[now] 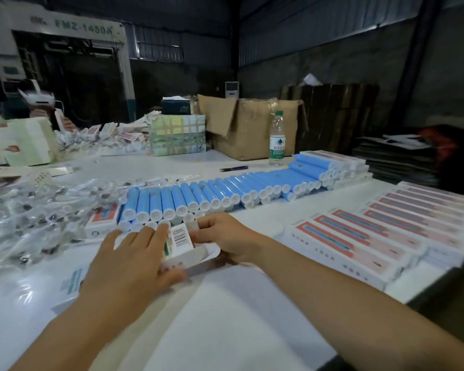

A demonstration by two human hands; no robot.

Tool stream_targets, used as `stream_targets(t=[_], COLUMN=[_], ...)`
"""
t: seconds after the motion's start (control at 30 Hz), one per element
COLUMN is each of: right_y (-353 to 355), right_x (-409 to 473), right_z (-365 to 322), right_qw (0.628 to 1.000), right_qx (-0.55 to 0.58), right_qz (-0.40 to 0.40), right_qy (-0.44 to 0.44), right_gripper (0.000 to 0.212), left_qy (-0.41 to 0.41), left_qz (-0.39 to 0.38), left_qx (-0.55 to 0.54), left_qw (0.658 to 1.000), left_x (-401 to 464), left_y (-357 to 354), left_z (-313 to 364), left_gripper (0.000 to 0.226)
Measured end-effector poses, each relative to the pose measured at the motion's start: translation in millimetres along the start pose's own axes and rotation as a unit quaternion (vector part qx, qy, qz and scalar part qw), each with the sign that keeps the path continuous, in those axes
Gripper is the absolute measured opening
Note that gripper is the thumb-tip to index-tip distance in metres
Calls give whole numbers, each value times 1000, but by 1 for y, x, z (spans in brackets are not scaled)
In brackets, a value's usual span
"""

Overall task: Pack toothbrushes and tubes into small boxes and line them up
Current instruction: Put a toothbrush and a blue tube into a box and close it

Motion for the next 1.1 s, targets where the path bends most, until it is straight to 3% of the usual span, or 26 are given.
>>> stream_targets(t=[0.17,0.27,0.33,0.43,0.6,0.67,0.77,0.9,0.97,1.1], right_y=[28,98,163,255,352,373,390,396,395,377], right_x=[5,26,37,38,37,46,56,59,65,68], right_z=[-43,-73,-86,-90,-62,-46,-30,-43,-45,-62], right_qw=[965,932,862,717,580,575,601,579,603,646], right_qx=[-249,-353,-472,-606,-673,-667,-616,-602,-591,-550], right_qz=[-67,38,166,326,415,414,427,476,465,496], right_qy=[-44,-68,-81,-111,-195,-230,-278,-274,-264,-182], right_gripper=[17,20,23,20,26,29,36,35,28,18], left_qy=[-34,-25,-28,-58,-79,-105,-134,-164,-164,-130], left_qz=[22,28,48,183,229,234,252,278,273,241], left_qx=[-7,8,-46,-36,26,23,36,75,79,46], left_qw=[999,999,997,981,970,966,958,944,945,961], left_x=[3,6,9,10,20,23,28,32,34,34], left_y=[9,8,8,8,-2,-11,-21,-28,-27,-23], left_z=[15,17,20,25,31,31,30,29,28,29], left_gripper=[65,69,80,94,73,76,78,55,56,79])
Point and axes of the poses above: each hand's wrist, its own x-axis towards the middle knuckle, its own y-axis out of the back of the hand, z = x × y, the point moved 8 cm from there along x, towards the middle knuckle, and after that the axes turned 8 degrees about -y, right-handed, at the moved point
